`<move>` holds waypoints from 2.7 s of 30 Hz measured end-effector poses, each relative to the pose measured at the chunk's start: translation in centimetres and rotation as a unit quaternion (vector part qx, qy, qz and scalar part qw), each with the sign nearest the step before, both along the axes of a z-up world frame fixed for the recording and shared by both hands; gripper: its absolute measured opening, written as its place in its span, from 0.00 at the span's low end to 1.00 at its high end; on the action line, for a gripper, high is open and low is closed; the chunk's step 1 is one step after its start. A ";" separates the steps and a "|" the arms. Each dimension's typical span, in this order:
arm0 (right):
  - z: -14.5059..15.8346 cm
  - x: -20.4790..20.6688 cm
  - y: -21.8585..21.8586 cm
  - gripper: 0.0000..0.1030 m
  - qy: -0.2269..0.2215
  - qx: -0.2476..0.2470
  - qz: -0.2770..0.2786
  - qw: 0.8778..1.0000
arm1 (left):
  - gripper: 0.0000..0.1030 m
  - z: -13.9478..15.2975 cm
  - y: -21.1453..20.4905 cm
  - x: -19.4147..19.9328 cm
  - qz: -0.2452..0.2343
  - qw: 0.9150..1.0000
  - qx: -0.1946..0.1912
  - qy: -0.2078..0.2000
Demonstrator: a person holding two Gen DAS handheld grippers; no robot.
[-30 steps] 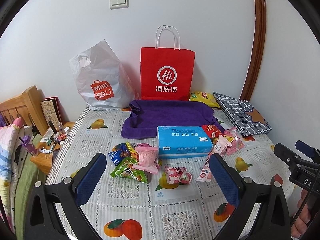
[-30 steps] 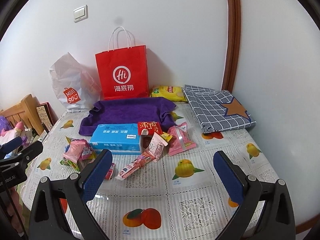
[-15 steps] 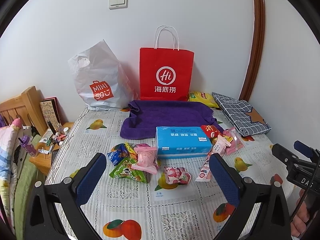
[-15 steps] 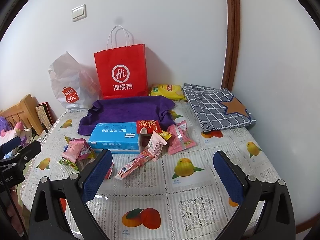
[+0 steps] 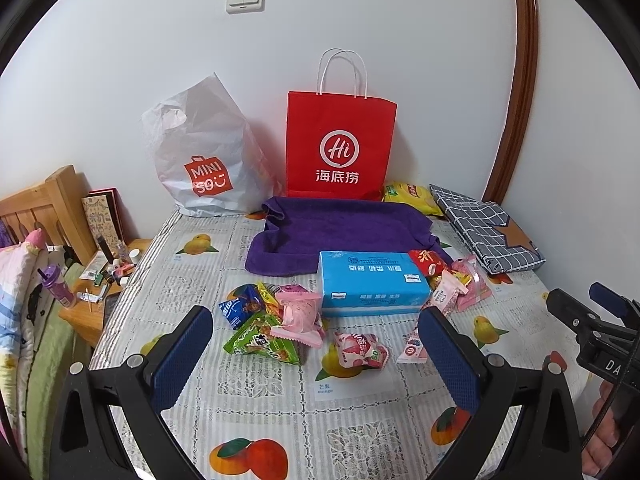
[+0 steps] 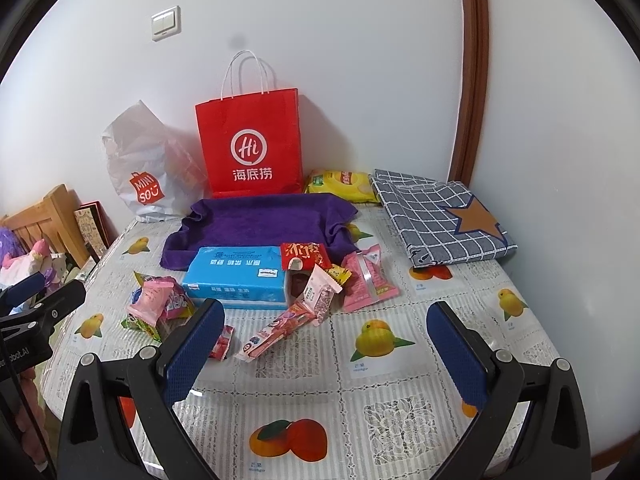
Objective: Organize snacks
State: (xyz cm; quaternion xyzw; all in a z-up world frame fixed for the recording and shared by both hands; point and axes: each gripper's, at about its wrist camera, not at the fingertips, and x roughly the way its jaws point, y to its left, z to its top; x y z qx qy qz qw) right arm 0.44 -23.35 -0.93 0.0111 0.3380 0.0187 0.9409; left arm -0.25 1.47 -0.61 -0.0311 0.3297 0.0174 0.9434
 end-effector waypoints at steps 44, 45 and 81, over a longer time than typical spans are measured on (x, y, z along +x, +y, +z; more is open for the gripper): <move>-2.5 6.4 1.2 0.99 0.024 -0.006 0.006 1.000 | 1.00 -1.9 4.4 5.0 0.021 0.999 -0.011 0.033; -2.7 7.1 1.0 0.99 0.027 0.006 0.008 1.000 | 1.00 -1.9 4.7 5.3 0.021 0.999 -0.010 0.033; -14.3 23.7 1.6 0.81 0.155 0.046 0.080 0.984 | 1.00 -7.9 8.6 16.2 0.031 0.995 -0.032 0.092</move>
